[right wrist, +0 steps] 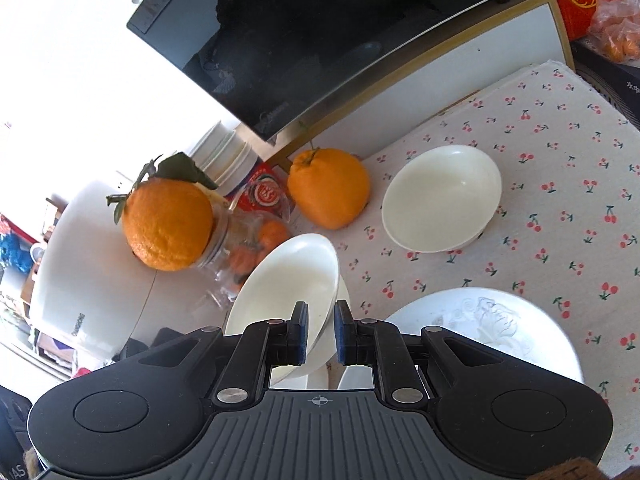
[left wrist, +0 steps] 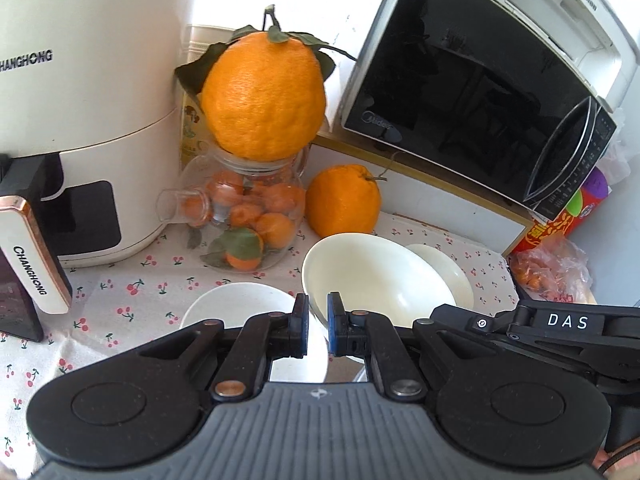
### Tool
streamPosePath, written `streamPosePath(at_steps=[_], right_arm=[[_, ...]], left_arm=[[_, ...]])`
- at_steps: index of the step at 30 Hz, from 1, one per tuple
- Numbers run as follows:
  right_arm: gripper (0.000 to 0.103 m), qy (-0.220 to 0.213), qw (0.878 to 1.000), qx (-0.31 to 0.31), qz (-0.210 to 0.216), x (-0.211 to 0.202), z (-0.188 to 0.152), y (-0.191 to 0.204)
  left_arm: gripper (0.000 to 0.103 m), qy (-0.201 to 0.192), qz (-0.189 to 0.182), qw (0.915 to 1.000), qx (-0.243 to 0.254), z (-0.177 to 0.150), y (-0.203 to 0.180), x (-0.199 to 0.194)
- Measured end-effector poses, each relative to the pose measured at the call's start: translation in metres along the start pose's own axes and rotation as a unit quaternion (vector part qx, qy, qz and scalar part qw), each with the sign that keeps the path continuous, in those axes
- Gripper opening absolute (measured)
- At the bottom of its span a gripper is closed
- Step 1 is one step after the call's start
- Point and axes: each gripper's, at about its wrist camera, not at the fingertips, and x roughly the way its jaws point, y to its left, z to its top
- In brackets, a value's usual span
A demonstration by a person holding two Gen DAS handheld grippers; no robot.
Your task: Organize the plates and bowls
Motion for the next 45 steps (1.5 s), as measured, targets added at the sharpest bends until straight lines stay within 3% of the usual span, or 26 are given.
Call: streamPosePath(at_steps=[12, 27, 45], right_arm=[[0.014, 0.021, 0.999, -0.05, 0.005, 0.032, -0.019, 0.033], [0.014, 0.042, 0.994, -0.105, 0.003, 0.04, -0.041, 0.048], [0.014, 0.072, 0.99, -0.12, -0.027, 0.056, -0.053, 0.047]], left_arm=[[0.008, 0.024, -0.001, 0.9986, -0.048, -0.003, 0.048, -0.006], [0.008, 0.046, 0.017, 0.9984, -0.026, -0.015, 0.067, -0.011], [0.008, 0.069, 0.042, 0.9967, 0.003, -0.021, 0.066, -0.001]])
